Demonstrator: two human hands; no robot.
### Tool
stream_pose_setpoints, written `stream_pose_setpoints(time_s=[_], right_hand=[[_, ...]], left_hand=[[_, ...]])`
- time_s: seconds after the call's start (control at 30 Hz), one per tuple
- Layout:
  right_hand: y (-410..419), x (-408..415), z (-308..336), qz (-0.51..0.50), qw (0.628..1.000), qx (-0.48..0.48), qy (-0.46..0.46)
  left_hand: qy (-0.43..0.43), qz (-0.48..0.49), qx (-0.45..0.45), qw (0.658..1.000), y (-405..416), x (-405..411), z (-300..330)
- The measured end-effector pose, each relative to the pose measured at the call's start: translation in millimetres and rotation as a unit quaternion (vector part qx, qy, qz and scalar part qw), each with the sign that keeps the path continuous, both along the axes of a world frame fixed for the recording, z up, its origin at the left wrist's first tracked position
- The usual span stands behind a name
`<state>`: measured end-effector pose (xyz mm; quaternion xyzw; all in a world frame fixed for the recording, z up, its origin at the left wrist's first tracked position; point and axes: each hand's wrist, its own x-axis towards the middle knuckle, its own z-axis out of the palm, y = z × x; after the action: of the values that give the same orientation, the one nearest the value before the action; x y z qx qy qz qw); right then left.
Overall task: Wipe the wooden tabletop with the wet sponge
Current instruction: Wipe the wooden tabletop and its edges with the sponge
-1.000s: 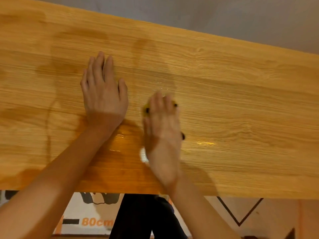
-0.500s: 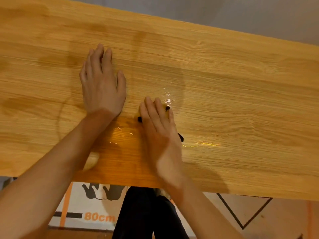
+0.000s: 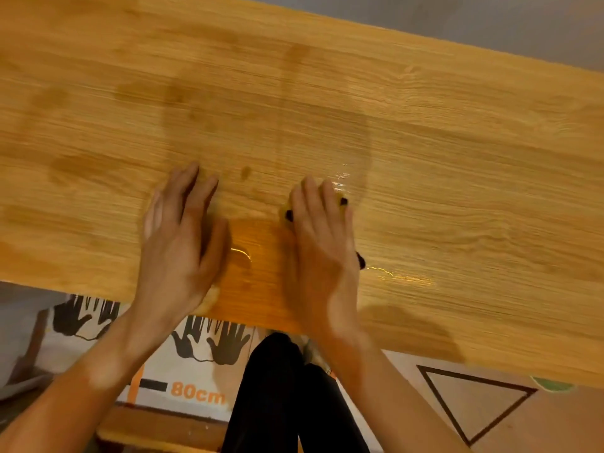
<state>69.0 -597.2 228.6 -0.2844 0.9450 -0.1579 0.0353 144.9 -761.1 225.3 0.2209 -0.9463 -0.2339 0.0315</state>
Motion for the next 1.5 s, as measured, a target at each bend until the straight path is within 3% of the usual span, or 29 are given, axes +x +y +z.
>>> stream_pose_setpoints(time_s=[0.07,0.13,0.27,0.33,0.37,0.47,0.53,0.63,0.73,0.8,0.9,1.0,1.07,1.17,1.23,1.27,1.43,1.5], right_hand=[[6,-1,-2,0.123,0.992,0.021,0.003],[31,-31,-1,0.146,0.989,0.005,-0.016],[80,-89,9,-0.144,0.987,-0.044,-0.049],[56,-72,11,-0.185,0.98,-0.051,-0.052],[36,-53,11,-0.147,0.987,-0.034,-0.049],[-6,9,5,0.097,0.994,0.018,-0.051],[8,4,7,0.163,0.984,0.036,-0.056],[65,-49,8,0.017,0.999,0.0,-0.041],[107,-79,12,-0.181,0.982,-0.034,-0.044],[82,-55,8,-0.201,0.978,-0.034,-0.038],[15,10,-1,-0.01,0.999,-0.007,-0.037],[7,23,6,0.158,0.986,0.008,-0.053],[46,-2,8,0.09,0.994,-0.028,-0.048],[119,-29,11,-0.166,0.984,-0.043,-0.049],[110,-16,12,-0.261,0.962,-0.062,-0.047],[87,-1,10,-0.262,0.962,-0.064,-0.043],[-15,68,-2,0.026,0.999,-0.004,-0.022],[18,52,0,0.024,1.0,0.0,-0.017]], left_hand=[[0.003,-0.003,-0.016,1.0,1,1,-1],[0.015,-0.007,-0.026,1.0,2,1,-2],[0.035,-0.007,-0.052,0.998,3,2,-6],[0.044,-0.008,-0.058,0.997,2,3,-8],[0.049,-0.01,-0.059,0.997,1,3,-9],[0.054,-0.013,-0.063,0.996,1,3,-10],[0.055,-0.009,-0.058,0.997,2,3,-10],[0.052,-0.005,-0.05,0.997,1,3,-12],[0.051,-0.003,-0.049,0.998,0,2,-13],[0.054,-0.004,-0.052,0.997,-1,2,-13],[0.057,-0.002,-0.057,0.997,-2,2,-14],[0.062,-0.008,-0.057,0.996,-1,2,-14],[0.063,-0.007,-0.056,0.996,-2,1,-15],[0.062,-0.003,-0.058,0.996,-2,1,-16],[0.062,-0.006,-0.064,0.996,-3,2,-17],[0.062,-0.009,-0.064,0.996,-3,3,-17],[0.072,-0.009,-0.075,0.995,-3,2,-16],[0.076,-0.013,-0.078,0.994,-3,2,-18]])
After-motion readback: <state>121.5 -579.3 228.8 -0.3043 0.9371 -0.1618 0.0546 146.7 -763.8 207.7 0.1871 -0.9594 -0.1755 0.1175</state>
